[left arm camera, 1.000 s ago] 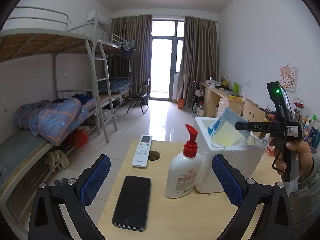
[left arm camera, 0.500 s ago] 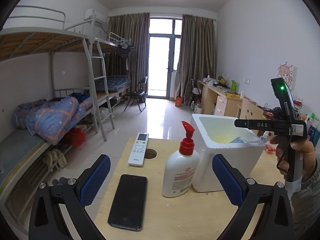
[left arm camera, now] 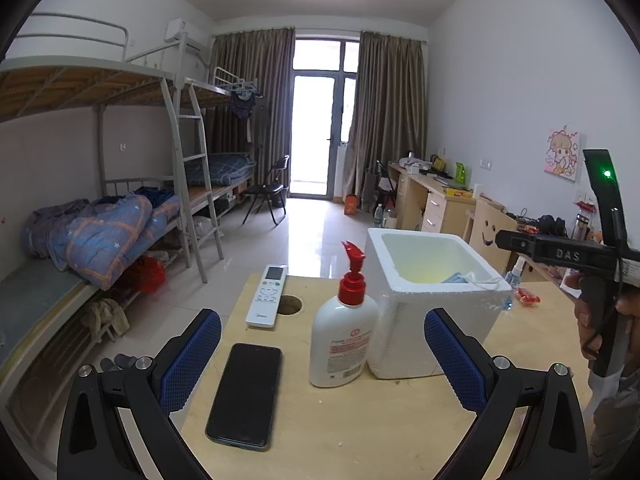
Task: Organize soft objects
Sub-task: 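Move both grippers back from the box toward the grey sock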
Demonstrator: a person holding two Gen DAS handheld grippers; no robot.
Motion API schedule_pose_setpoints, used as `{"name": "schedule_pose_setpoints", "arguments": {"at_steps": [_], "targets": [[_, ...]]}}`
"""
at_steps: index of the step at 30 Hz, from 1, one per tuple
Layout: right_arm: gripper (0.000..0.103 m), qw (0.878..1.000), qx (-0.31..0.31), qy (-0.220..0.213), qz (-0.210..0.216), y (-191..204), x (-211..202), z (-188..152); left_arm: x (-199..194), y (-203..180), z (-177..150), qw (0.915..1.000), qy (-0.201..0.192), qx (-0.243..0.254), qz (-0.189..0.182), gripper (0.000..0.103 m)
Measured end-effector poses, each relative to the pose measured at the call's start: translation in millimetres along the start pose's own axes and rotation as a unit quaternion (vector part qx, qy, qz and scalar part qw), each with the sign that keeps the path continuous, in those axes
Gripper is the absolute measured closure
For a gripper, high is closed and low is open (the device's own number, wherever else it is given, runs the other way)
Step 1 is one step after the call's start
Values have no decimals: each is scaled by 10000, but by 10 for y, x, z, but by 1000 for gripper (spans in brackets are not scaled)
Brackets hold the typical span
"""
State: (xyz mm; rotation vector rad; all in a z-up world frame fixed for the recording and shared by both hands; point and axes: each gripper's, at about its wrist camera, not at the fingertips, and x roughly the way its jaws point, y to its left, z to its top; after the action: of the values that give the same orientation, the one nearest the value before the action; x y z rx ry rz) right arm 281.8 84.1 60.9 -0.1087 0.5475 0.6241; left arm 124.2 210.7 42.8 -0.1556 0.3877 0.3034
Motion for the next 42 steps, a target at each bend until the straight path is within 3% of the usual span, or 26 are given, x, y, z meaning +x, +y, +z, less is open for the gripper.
{"name": "schedule_pose_setpoints", "arguments": {"at_steps": [4, 25, 42], "targets": [[5, 9997, -188, -113, -95, 25, -169, -74, -101, -74, 6, 9999, -56, 60, -58, 1], [5, 9976, -159, -624, -258, -92, -1080, -494, -746, -544, -69, 9972, -457, 381, -452, 1], [5, 9955, 113, -774, -536, -168, -1362, -1034, -926, -743, -333, 9933, -757, 330, -802, 1]]}}
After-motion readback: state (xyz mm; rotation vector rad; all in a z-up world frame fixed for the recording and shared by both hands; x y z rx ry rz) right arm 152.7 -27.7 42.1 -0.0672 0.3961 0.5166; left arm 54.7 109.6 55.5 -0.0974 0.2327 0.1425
